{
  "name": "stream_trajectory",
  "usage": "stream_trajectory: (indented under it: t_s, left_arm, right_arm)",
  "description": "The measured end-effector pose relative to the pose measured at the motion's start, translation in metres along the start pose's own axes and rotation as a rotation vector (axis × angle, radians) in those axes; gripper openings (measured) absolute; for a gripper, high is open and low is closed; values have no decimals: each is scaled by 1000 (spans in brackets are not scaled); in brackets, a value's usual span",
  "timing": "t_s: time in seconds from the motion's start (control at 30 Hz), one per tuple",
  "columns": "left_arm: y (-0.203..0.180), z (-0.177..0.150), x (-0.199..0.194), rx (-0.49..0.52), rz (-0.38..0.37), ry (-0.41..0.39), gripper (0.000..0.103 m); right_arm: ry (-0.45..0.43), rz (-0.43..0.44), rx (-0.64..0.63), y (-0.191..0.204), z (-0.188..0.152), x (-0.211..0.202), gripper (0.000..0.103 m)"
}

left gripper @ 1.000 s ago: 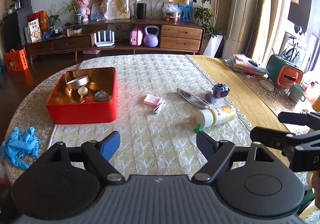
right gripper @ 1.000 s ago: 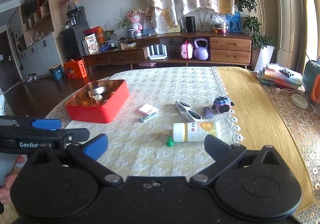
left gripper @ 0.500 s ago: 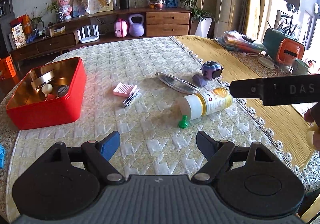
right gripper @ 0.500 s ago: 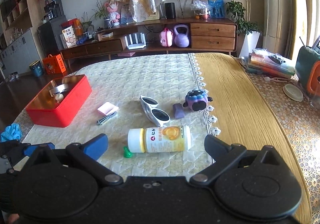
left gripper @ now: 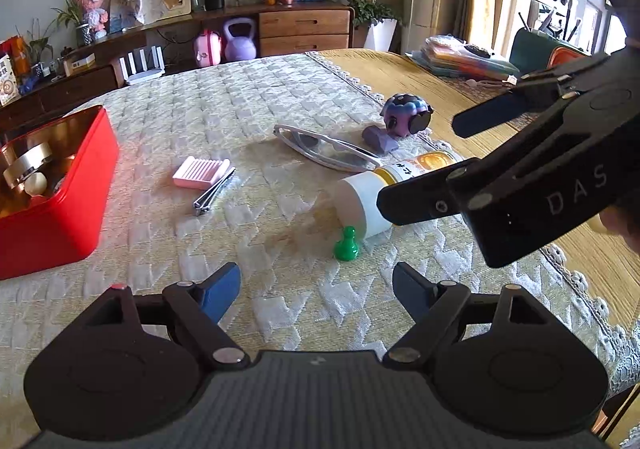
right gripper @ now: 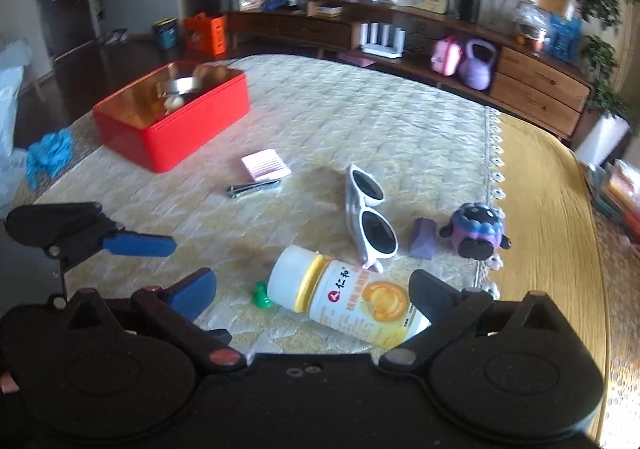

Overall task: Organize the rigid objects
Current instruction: 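Grasp the green pushpin with the left tool while the right tool grasps the white pill bottle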

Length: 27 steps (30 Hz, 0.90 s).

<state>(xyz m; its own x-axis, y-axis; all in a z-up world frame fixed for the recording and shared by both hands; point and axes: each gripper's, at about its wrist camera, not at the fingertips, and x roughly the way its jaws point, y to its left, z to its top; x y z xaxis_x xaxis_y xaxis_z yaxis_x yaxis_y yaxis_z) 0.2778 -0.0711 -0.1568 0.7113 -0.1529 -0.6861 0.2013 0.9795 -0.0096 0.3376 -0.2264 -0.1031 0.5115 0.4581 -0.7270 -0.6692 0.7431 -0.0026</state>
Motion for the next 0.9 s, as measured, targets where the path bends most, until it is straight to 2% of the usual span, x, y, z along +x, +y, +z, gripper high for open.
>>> stream_trajectory:
  t_s: [0.23,0.3,0.37,0.43,0.47,0.63,0.73,0.8,0.9]
  left_arm:
    - [-3,1,18,28,-25,6,83]
    - [-3,2,23,36,-27,10,83]
    - [-2,3,28,40,-33,15,77]
    - [-1,4,33,42,-42,27,67]
    - [-1,4,35,47,-39,19,67]
    - [-1,8,37,62,-57,9,51]
    - [-2,8,37,81,-64,1,40]
    - [-3,9,38,92,-65,-4,36]
    - [-6,10,40,119,-75,-9,30]
  right_arm:
    - [114,83,-114,-24,7,24,102]
    - [137,112,-126,-29,9,30,99]
    - [158,132,-146,-33,11,36,94]
    - [178,151,-157,-35,11,40,91]
    - [186,162,-165,-37,12,42,91]
    - [216,200,-188,-39,11,44,84]
    - [241,220,-203,-37,7,42,70]
    - [260,222,-208,-35,2,43,53]
    - [264,209,-220,-30,-4,45,51]
